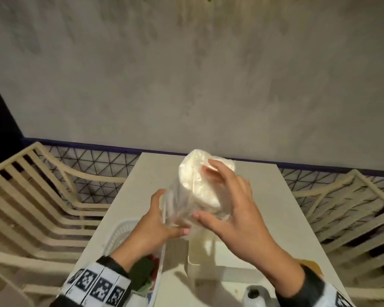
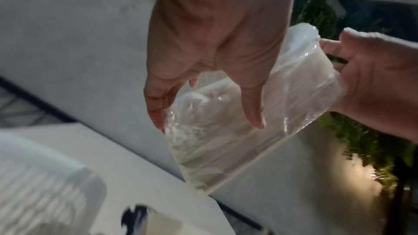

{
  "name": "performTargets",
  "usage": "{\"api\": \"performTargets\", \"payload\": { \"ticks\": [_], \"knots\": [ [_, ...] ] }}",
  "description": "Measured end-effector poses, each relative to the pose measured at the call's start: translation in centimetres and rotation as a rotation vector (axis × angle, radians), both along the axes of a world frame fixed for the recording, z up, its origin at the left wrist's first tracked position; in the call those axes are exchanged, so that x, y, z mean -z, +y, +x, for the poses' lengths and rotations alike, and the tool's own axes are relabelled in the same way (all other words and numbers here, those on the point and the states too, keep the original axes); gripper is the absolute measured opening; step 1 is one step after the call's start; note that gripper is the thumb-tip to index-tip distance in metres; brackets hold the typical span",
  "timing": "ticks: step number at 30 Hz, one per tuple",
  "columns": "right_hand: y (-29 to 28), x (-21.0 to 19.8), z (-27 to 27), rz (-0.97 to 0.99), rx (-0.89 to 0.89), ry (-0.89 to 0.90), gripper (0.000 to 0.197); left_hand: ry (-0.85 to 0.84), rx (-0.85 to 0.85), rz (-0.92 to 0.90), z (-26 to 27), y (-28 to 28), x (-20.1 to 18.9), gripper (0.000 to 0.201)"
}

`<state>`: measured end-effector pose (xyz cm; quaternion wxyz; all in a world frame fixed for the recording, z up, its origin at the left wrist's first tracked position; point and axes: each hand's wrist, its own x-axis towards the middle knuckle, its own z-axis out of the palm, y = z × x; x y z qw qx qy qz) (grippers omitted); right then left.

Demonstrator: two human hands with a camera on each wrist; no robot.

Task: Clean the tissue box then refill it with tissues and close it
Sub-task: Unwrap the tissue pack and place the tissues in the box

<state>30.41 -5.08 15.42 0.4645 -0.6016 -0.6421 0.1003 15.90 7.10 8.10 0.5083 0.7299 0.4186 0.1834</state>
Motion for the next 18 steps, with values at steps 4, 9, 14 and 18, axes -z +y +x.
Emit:
{"api": "performTargets", "payload": {
  "ticks": [4,9,14,18],
  "knots": [
    [-5.4,3.1,1.1,0.010,-0.074,-0.124,0.069,-0.070,0.294,-0.129,-0.2,-6.3,3.3,0.106],
    [-9.1,9.9,2.7,-0.073,-0.103,-0.147,0.056,0.041,0.507,-0.245,1.0,-11.0,10.5,0.107],
    [-10.7,15.5,3.8,-0.202,-0.112,-0.115,0.031,0.409,0.558,-0.135,0.7,-12.1,13.6,0.101],
    [-11.3,13.9,3.8,-0.178,-0.013,0.140,0.031,0.355,0.473,-0.034,0.5,-11.1,11.5,0.069]
  ]
}}
